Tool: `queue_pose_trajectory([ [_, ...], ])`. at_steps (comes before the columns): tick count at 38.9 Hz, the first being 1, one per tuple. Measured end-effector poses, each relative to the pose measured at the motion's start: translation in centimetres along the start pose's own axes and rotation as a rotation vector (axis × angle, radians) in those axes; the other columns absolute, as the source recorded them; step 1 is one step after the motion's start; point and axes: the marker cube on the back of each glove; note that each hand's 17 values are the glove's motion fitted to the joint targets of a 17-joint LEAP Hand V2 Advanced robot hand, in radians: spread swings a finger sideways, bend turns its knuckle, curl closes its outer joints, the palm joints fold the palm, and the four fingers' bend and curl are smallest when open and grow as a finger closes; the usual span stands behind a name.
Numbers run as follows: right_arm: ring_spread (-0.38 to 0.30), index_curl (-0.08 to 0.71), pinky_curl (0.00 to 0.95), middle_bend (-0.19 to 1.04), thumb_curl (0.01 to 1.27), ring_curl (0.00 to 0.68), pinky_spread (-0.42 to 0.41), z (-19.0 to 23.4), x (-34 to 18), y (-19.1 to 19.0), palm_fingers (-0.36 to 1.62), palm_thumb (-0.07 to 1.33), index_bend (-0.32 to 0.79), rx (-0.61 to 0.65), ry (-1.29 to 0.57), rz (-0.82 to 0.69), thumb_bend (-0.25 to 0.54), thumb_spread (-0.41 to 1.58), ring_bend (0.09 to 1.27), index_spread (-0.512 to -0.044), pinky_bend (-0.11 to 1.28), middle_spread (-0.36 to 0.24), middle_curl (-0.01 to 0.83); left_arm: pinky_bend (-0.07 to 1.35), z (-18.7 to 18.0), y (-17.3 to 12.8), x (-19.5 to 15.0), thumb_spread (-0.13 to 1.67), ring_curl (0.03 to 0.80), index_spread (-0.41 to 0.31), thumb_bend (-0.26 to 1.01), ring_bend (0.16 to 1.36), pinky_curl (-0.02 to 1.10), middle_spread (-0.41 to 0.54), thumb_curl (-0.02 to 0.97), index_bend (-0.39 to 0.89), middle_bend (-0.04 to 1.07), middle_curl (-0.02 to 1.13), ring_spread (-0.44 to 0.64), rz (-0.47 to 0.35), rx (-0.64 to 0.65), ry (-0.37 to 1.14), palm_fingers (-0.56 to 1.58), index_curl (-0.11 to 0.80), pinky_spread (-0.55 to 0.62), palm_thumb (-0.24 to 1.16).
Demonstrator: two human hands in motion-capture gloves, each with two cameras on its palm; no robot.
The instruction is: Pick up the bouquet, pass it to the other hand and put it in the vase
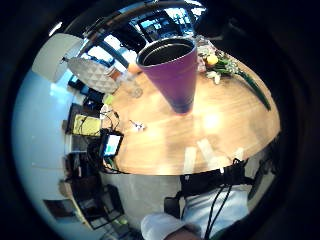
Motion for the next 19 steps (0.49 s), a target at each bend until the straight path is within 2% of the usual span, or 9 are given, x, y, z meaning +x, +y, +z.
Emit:
queue_pose_trajectory([
  [1, 0.024, 0.024, 0.097, 0.25, 0.05, 0.062, 0.115, -0.1, -0.1, 0.1, 0.51, 0.25, 0.10, -0.001, 0.000, 0.000, 0.149, 0.42, 0.35, -0.192, 0.44, -0.038, 0.070, 0.33, 0.0, 0.0, 0.0, 0.43, 0.070, -0.033, 0.10, 0.39, 0.07, 0.051, 0.034, 0.23, 0.18, 0.04, 0.10, 0.000, 0.001, -0.001, 0.49, 0.069, 0.16, 0.17],
  [4, 0.033, 0.069, 0.163, 0.26, 0.06, 0.120, 0.156, -0.1, -0.1, 0.3, 0.48, 0.27, 0.10, -0.004, 0.003, -0.002, 0.149, 0.61, 0.38, -0.251, 0.47, -0.051, 0.114, 0.34, 0.0, 0.0, -0.2, 0.64, 0.126, -0.044, 0.11, 0.42, 0.12, 0.069, 0.053, 0.22, 0.17, 0.09, 0.14, 0.003, 0.008, 0.000, 0.46, 0.114, 0.22, 0.19],
  [8, 0.041, 0.100, 0.207, 0.28, 0.08, 0.164, 0.190, 0.0, -0.9, 0.1, 0.46, 0.28, 0.11, -0.007, -0.001, -0.020, 0.136, 0.80, 0.40, -0.302, 0.49, -0.058, 0.161, 0.34, 0.4, 0.0, -0.2, 0.83, 0.163, -0.053, 0.11, 0.43, 0.16, 0.079, 0.078, 0.21, 0.17, 0.13, 0.17, 0.010, 0.015, 0.013, 0.45, 0.163, 0.27, 0.21],
  [14, 0.047, 0.123, 0.240, 0.30, 0.11, 0.200, 0.218, 0.1, -2.4, 0.0, 0.45, 0.30, 0.11, -0.031, -0.003, -0.052, 0.109, 0.96, 0.42, -0.341, 0.49, -0.065, 0.211, 0.33, 1.0, -0.1, -0.2, 1.01, 0.188, -0.066, 0.09, 0.43, 0.19, 0.089, 0.110, 0.21, 0.17, 0.17, 0.20, 0.034, 0.016, 0.017, 0.44, 0.219, 0.31, 0.22],
  [19, 0.052, 0.128, 0.258, 0.32, 0.12, 0.231, 0.228, 0.2, -3.3, 0.0, 0.49, 0.29, 0.09, -0.038, 0.003, -0.062, 0.077, 1.04, 0.47, -0.350, 0.49, -0.054, 0.247, 0.32, 1.2, -0.1, 0.3, 1.09, 0.199, -0.070, 0.07, 0.43, 0.21, 0.089, 0.133, 0.20, 0.16, 0.19, 0.21, 0.047, 0.005, 0.034, 0.44, 0.256, 0.33, 0.22],
])
